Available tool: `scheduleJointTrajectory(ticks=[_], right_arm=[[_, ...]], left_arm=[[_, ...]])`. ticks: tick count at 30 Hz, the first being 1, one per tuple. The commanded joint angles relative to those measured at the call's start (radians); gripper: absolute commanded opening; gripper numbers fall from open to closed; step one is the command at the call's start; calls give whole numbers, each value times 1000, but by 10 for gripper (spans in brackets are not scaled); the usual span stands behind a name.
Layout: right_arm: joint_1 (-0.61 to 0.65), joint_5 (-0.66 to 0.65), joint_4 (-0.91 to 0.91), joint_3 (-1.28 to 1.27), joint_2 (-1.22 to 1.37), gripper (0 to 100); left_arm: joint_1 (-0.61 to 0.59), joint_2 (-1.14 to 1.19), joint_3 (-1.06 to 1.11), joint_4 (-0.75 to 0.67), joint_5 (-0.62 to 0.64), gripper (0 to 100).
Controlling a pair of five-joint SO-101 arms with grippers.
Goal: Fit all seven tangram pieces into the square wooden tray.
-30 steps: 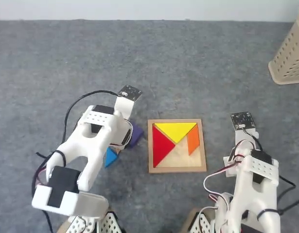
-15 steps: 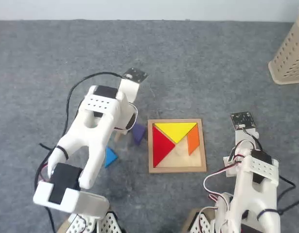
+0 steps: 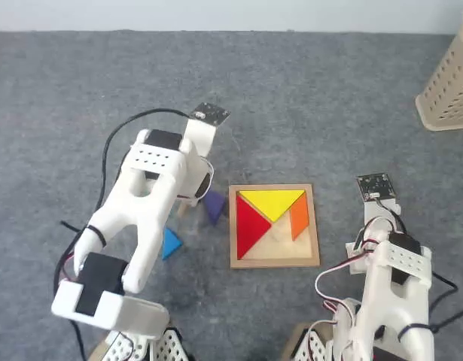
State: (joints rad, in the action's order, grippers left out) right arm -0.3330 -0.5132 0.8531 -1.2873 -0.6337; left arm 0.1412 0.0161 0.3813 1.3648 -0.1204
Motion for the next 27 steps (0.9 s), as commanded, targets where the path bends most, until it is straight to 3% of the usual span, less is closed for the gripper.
scheduleJointTrajectory(ticks=[1,14,27], right_arm=[[-19,-12,-16,0,-27,20],[-15,-11,-16,0,-25,20],[-15,-11,-16,0,-27,20]], left_arm=[[48,-20,-76,55,12,38],[419,-8,-185,5,150,38],[509,100,-188,-133,256,37]])
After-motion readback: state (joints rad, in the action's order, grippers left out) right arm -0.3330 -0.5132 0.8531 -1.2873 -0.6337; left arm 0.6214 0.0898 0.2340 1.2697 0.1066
